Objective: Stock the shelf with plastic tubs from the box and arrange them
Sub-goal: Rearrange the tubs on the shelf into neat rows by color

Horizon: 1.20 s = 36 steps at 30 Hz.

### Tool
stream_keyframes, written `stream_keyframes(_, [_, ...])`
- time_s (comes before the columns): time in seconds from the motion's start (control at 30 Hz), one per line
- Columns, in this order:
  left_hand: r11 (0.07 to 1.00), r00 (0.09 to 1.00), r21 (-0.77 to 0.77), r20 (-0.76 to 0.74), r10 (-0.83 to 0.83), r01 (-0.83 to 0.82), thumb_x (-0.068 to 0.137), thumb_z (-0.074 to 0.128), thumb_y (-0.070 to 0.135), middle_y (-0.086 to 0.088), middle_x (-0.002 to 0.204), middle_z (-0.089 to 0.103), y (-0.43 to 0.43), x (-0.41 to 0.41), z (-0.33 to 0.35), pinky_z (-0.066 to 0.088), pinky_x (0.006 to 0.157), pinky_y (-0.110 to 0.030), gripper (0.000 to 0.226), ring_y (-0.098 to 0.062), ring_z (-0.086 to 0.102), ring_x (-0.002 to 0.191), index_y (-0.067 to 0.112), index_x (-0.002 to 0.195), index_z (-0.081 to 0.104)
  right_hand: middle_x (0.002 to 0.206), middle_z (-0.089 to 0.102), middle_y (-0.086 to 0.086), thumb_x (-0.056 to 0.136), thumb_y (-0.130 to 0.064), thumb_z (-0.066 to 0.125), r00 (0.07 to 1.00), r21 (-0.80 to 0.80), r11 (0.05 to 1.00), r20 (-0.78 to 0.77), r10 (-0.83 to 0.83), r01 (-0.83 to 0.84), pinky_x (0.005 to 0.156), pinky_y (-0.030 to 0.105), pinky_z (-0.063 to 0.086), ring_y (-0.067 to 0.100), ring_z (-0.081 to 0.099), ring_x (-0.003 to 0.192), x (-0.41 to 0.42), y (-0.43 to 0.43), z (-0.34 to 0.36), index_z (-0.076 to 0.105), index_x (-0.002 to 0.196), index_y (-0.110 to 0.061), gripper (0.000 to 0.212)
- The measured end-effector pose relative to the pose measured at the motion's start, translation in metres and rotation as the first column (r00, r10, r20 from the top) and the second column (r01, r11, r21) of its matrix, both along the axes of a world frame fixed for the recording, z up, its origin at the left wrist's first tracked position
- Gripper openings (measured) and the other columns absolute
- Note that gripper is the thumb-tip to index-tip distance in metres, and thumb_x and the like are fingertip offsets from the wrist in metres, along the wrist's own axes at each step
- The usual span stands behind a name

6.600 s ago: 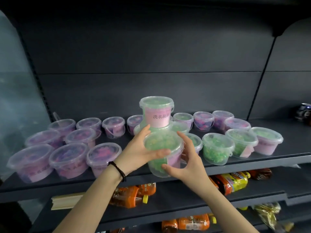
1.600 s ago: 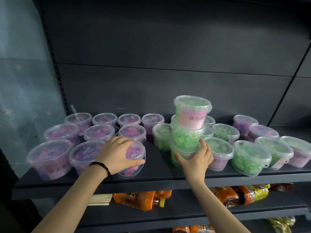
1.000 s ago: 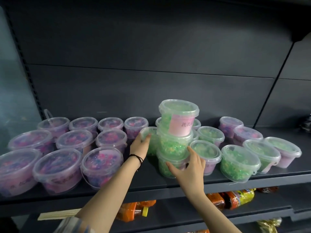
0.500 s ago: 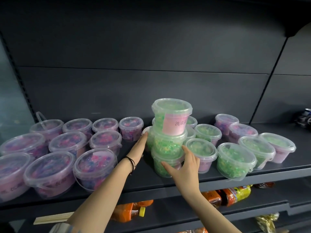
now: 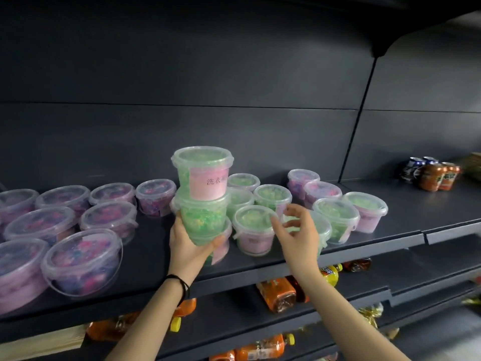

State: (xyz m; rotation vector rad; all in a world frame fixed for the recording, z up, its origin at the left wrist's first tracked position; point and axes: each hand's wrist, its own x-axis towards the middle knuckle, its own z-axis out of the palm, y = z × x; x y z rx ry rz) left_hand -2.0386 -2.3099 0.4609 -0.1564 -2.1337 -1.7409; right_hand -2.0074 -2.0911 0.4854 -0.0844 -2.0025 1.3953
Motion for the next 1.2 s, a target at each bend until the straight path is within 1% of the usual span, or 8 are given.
stream_keyframes(0.13, [0.988, 0.989, -0.064, -0.064, 0.135, -0.139, 0.047, 0.095, 0.034, -0.010, 0.131, 0.054, 0.011, -0.004, -0.006, 0.047, 0.099, -0.050, 0.110, -0.025, 0.054, 0.121, 0.011, 0.139, 0.040, 0.104, 0.060, -0.008, 0.079, -0.033, 0.077, 1.000, 0.077, 0.997, 0.010, -0.020, 0.019, 0.076, 0.024, 0.049, 0.003, 0.058, 0.088, -0.028, 0.050, 0.015, 0.055, 0.115, -0.019, 0.044])
stream_keyframes(0.3, [0.980, 0.979, -0.035, -0.054, 0.195, -0.197, 0.041, 0.093, 0.049, -0.004, 0.130, 0.053, 0.023, -0.003, -0.009, 0.047, 0.100, -0.046, 0.114, -0.020, 0.053, 0.120, 0.016, 0.137, 0.041, 0.118, 0.054, 0.003, 0.076, -0.038, 0.075, 0.965, 0.303, 0.951, 0.225, -0.138, 0.066, 0.086, 0.030, 0.039, 0.021, 0.050, 0.108, -0.089, 0.129, 0.035, 0.051, 0.123, -0.010, 0.060])
stream_keyframes(0.4, [0.980, 0.981, -0.033, -0.022, 0.193, -0.194, 0.038, 0.089, 0.059, -0.002, 0.132, 0.051, 0.025, -0.004, -0.008, 0.047, 0.101, -0.044, 0.120, -0.019, 0.051, 0.122, 0.019, 0.139, 0.038, 0.128, 0.050, 0.016, 0.074, -0.043, 0.076, 0.899, 0.460, 0.886, 0.363, -0.247, 0.057, 0.096, 0.041, 0.038, 0.035, 0.043, 0.121, -0.125, 0.169, 0.043, 0.050, 0.126, -0.007, 0.068])
stream_keyframes(0.7, [0.984, 0.984, 0.030, -0.036, 0.176, -0.175, 0.039, 0.092, 0.056, 0.017, 0.116, 0.064, 0.030, -0.017, -0.007, 0.051, 0.080, -0.012, 0.090, 0.004, 0.061, 0.105, 0.046, 0.117, 0.048, 0.140, 0.047, 0.006, 0.055, -0.073, 0.069, 0.617, 0.532, 0.813, 0.729, -0.297, -0.237, 0.106, 0.046, 0.036, 0.033, 0.047, 0.126, -0.174, 0.202, 0.048, 0.034, 0.142, -0.028, 0.104])
stream_keyframes(0.8, [0.984, 0.983, 0.014, -0.030, 0.180, -0.179, 0.040, 0.091, 0.054, 0.010, 0.123, 0.060, 0.031, -0.023, -0.007, 0.050, 0.089, -0.025, 0.103, -0.002, 0.059, 0.111, 0.032, 0.129, 0.045, 0.136, 0.050, 0.005, 0.047, -0.066, 0.065, 0.619, 0.559, 0.784, 0.724, -0.304, -0.269, 0.106, 0.044, 0.036, 0.031, 0.048, 0.123, -0.179, 0.196, 0.049, 0.043, 0.136, -0.032, 0.098])
stream_keyframes(0.93, [0.979, 0.980, -0.029, -0.003, 0.201, -0.201, 0.039, 0.087, 0.057, 0.006, 0.128, 0.054, 0.032, -0.029, -0.009, 0.047, 0.091, -0.027, 0.112, -0.008, 0.054, 0.115, 0.025, 0.136, 0.039, 0.138, 0.043, 0.011, 0.044, -0.067, 0.068, 0.653, 0.587, 0.783, 0.678, -0.336, -0.207, 0.102, 0.039, 0.040, 0.037, 0.045, 0.125, -0.179, 0.195, 0.046, 0.042, 0.139, -0.035, 0.104])
stream_keyframes(1.03, [0.979, 0.980, -0.040, 0.003, 0.199, -0.199, 0.039, 0.086, 0.059, 0.005, 0.129, 0.052, 0.031, -0.030, -0.011, 0.047, 0.094, -0.030, 0.117, -0.010, 0.052, 0.118, 0.024, 0.139, 0.037, 0.141, 0.036, 0.015, 0.044, -0.073, 0.074, 0.721, 0.549, 0.819, 0.634, -0.279, -0.166, 0.103, 0.044, 0.039, 0.042, 0.037, 0.129, -0.180, 0.195, 0.055, 0.034, 0.145, -0.034, 0.116])
stream_keyframes(1.2, [0.989, 0.989, -0.037, 0.008, 0.147, -0.147, 0.043, 0.088, 0.055, 0.003, 0.132, 0.051, 0.028, -0.029, -0.007, 0.046, 0.100, -0.035, 0.116, -0.012, 0.052, 0.122, 0.021, 0.140, 0.036, 0.141, 0.036, 0.012, 0.051, -0.072, 0.078, 0.868, 0.523, 0.845, 0.467, -0.170, -0.116, 0.105, 0.044, 0.034, 0.041, 0.035, 0.128, -0.164, 0.167, 0.087, 0.038, 0.143, -0.035, 0.107])
